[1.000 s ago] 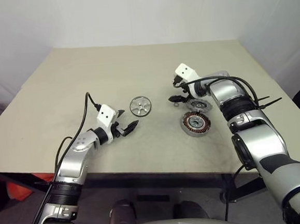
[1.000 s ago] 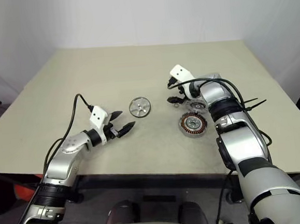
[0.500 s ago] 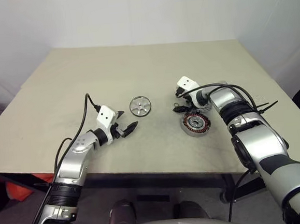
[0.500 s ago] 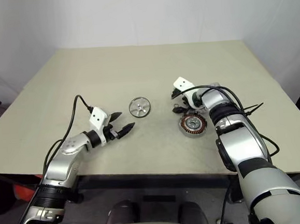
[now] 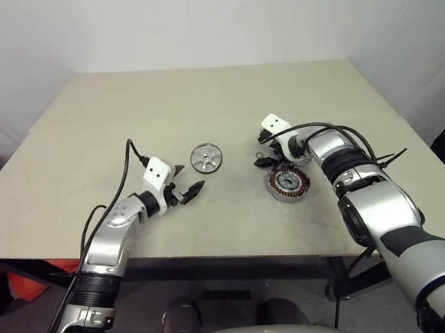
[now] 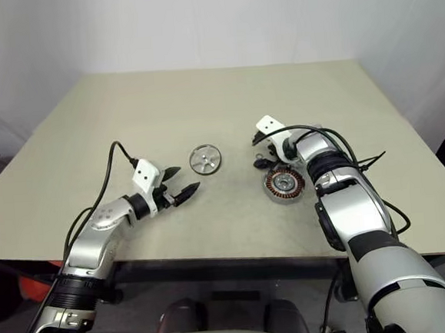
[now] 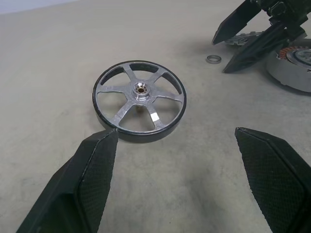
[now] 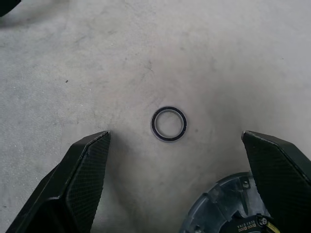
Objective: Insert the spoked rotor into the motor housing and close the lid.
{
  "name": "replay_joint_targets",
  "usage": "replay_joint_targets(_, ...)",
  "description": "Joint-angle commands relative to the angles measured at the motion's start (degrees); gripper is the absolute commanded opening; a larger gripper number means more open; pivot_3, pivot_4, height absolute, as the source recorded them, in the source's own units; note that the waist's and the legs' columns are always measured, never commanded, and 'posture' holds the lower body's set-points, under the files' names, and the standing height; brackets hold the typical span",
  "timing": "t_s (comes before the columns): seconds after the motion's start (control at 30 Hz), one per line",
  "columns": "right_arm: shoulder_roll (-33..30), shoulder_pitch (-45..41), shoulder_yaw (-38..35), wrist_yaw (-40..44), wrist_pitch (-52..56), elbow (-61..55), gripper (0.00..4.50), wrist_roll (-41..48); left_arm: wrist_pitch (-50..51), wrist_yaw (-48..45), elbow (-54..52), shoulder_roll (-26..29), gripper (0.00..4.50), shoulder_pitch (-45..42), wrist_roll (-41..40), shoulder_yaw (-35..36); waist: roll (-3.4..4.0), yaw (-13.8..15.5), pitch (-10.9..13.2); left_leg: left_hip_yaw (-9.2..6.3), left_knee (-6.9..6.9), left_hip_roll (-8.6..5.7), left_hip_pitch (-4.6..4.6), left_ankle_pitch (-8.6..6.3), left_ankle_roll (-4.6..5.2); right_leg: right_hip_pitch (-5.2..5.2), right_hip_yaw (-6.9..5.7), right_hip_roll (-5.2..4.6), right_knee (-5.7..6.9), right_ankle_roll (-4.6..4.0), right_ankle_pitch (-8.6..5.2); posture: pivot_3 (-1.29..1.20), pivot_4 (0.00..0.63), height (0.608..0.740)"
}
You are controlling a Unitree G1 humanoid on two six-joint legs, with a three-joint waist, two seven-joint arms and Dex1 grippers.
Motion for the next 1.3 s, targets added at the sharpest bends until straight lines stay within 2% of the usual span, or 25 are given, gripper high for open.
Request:
replay_joint_targets(0.03, 1.4, -2.2, -1.5, 0.7, -0.2, 0.4, 4.45, 1.8, -0.5, 0.4, -2.6, 0.6, 4.04, 0.0, 0.0, 0.7, 0.00, -0.1, 0.0, 0.00, 0.00, 0.00, 0.00, 0.00, 0.00, 0.00, 0.00, 0.00, 0.01, -0.01, -0.01, 0.00, 0.000, 0.740)
replay_joint_targets(0.23, 1.9, -3.0, -2.0, 0.2, -0.2, 2.0, 4.45, 1.6, -0.2, 0.6, -3.2, 0.7, 4.04, 0.3, 0.1, 0.4, 0.01, 0.1, 0.0, 0.01, 0.00, 0.00, -0.01, -0.01, 0.01, -0.07, -0.01, 0.00, 0.14, -0.11, -0.07, 0.00, 0.000, 0.740)
replay_joint_targets(0.33, 2.0, -3.1, -2.3, -0.6, -0.2, 3.0, 3.91, 1.3, -0.1, 0.7, -3.2, 0.7, 4.04, 0.1, 0.1, 0.4, 0.01, 0.1, 0.0, 0.00, 0.00, 0.00, -0.01, 0.00, -0.01, -0.11, 0.00, 0.00, 0.21, -0.13, -0.08, 0.00, 0.000, 0.740)
replay_joint_targets(0.6, 1.7, -2.8, -2.1, -1.3, -0.5, 3.8, 1.27, 0.7, 0.0, 0.8, -3.7, 0.7, 4.04, 0.3, 0.1, 0.4, 0.02, 0.1, 0.0, -0.01, 0.01, 0.00, 0.03, 0.06, -0.10, -0.12, 0.00, -0.01, 0.36, -0.14, -0.10, 0.00, 0.000, 0.740)
replay_joint_targets(0.83, 1.7, -3.0, -2.4, -1.3, 0.0, 4.1, 1.27, 1.1, 0.2, 0.8, -4.2, 0.8, 4.04, 0.5, 0.1, 0.3, 0.02, 0.1, 0.0, -0.02, 0.00, 0.01, 0.03, 0.07, -0.12, -0.13, 0.00, -0.01, 0.37, -0.16, -0.11, 0.00, 0.000, 0.740)
replay_joint_targets(0.97, 1.4, -3.0, -2.2, 0.8, -0.8, 2.7, 0.55, 1.3, 0.3, 0.8, -4.0, 0.7, 4.04, 0.3, 0.1, 0.4, 0.02, 0.1, 0.0, -0.02, 0.00, 0.01, 0.03, 0.07, -0.12, -0.14, 0.00, -0.01, 0.37, -0.17, -0.12, 0.00, 0.000, 0.740)
replay_joint_targets(1.07, 1.2, -3.2, -2.7, 1.9, -0.2, 0.3, 0.55, 2.0, 0.3, 0.7, -3.7, 0.7, 4.04, 0.1, 0.1, 0.4, 0.02, 0.1, 0.0, -0.02, 0.00, 0.01, 0.01, 0.07, -0.12, -0.16, 0.00, -0.01, 0.37, -0.17, -0.12, 0.00, 0.000, 0.740)
replay_joint_targets(1.13, 0.2, -2.2, -2.9, 4.4, 0.5, -5.4, 0.55, 2.9, 0.2, 0.6, -3.3, 0.7, 4.04, -0.1, 0.1, 0.3, 0.08, 0.2, 0.1, -0.02, -0.01, 0.01, -0.06, 0.07, -0.12, -0.23, 0.00, -0.01, 0.38, -0.18, -0.12, 0.00, 0.000, 0.740)
replay_joint_targets(1.3, -6.6, 7.6, -2.0, 10.0, 5.7, -34.1, 0.55, 4.0, 0.0, 0.4, -2.9, 0.6, 4.04, -0.2, 0.1, 0.0, 0.10, 0.8, 0.1, -0.04, -0.04, 0.01, -0.19, 0.07, -0.11, -0.31, -0.05, -0.01, 0.34, -0.16, -0.14, 0.00, 0.000, 0.740)
